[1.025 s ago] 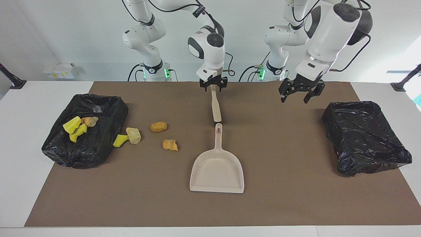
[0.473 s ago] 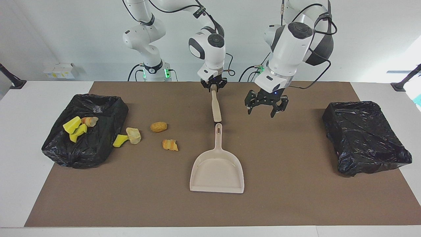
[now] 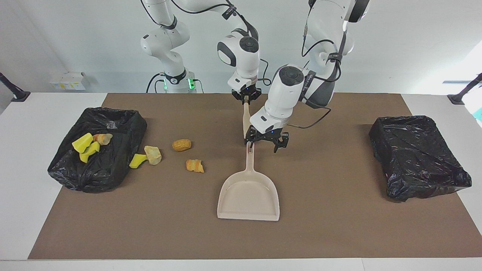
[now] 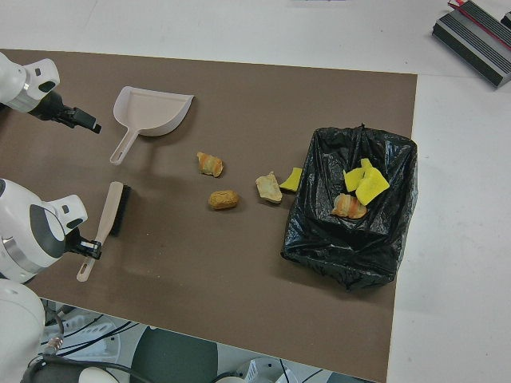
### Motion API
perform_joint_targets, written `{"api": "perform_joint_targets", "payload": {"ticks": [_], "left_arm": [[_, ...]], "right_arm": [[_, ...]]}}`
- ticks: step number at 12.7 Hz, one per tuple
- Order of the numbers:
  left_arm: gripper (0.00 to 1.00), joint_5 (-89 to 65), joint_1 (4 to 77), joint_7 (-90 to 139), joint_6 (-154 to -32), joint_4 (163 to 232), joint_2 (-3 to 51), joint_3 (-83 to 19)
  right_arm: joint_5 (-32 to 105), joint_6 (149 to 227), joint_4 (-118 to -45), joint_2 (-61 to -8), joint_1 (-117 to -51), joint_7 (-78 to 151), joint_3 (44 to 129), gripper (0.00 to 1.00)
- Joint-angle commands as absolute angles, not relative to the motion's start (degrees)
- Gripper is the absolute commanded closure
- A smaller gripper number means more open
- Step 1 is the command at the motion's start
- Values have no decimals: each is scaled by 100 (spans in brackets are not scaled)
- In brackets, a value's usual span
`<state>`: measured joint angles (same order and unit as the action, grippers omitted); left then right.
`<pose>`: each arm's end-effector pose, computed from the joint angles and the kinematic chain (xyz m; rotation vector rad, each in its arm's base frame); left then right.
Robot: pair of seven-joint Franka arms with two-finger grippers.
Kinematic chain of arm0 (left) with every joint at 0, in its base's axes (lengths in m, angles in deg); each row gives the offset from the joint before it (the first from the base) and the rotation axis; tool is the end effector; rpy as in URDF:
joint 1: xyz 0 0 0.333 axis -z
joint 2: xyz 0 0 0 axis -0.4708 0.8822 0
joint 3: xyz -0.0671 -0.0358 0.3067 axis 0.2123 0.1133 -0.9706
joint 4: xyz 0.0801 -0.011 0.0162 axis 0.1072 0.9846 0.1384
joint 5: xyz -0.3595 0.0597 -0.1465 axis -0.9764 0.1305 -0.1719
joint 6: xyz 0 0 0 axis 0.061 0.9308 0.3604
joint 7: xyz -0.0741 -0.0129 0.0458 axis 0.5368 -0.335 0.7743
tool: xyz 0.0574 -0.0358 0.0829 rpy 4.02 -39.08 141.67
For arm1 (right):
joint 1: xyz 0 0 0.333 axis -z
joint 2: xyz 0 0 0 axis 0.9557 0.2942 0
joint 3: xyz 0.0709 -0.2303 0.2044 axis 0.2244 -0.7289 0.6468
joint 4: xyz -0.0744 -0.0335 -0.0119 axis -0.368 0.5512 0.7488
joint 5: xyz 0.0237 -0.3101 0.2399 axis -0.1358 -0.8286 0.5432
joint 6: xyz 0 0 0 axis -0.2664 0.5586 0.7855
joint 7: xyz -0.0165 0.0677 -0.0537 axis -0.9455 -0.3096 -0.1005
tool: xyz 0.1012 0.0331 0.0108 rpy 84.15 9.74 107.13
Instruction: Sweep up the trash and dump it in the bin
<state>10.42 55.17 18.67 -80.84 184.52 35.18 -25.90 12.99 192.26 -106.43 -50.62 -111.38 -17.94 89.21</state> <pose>0.5492 -0.3911 0.4063 2.9530 -0.3324 0.1407 0.3310 0.3840 0.3637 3.1163 -0.0344 -0.2254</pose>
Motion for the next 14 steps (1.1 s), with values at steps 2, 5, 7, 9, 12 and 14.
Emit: {"api": "perform_joint_targets", "payload": {"ticks": [2, 5, 7, 9, 12, 14], "left_arm": [[0, 1162, 5972, 1690, -8431, 18292, 3976, -2675], [0, 1180, 5920, 1734, -8450, 18319, 4020, -2675], [0, 1180, 5929, 1707, -8520, 18328, 4091, -2675], [14, 1276, 5929, 1698, -8494, 18293, 4100, -2684], [100, 1312, 5920, 1698, -8423, 18301, 4100, -2693], [100, 1425, 5894, 1707, -8423, 18275, 4082, -2719]], "right_arm": [[1386, 18569, -10456, -5514, -10490, -1799, 8918, 100], [1245, 17884, -10175, -5567, -9814, -1467, 8909, 100], [1175, 17829, -10200, -5664, -9356, -1219, 8909, 100], [842, 17768, -10209, -5664, -9083, -1288, 8909, 100], [123, 17610, -10209, -5621, -8399, -1228, 8918, 100], [-781, 17583, -10279, -5629, -8081, -1000, 8918, 100]]}}
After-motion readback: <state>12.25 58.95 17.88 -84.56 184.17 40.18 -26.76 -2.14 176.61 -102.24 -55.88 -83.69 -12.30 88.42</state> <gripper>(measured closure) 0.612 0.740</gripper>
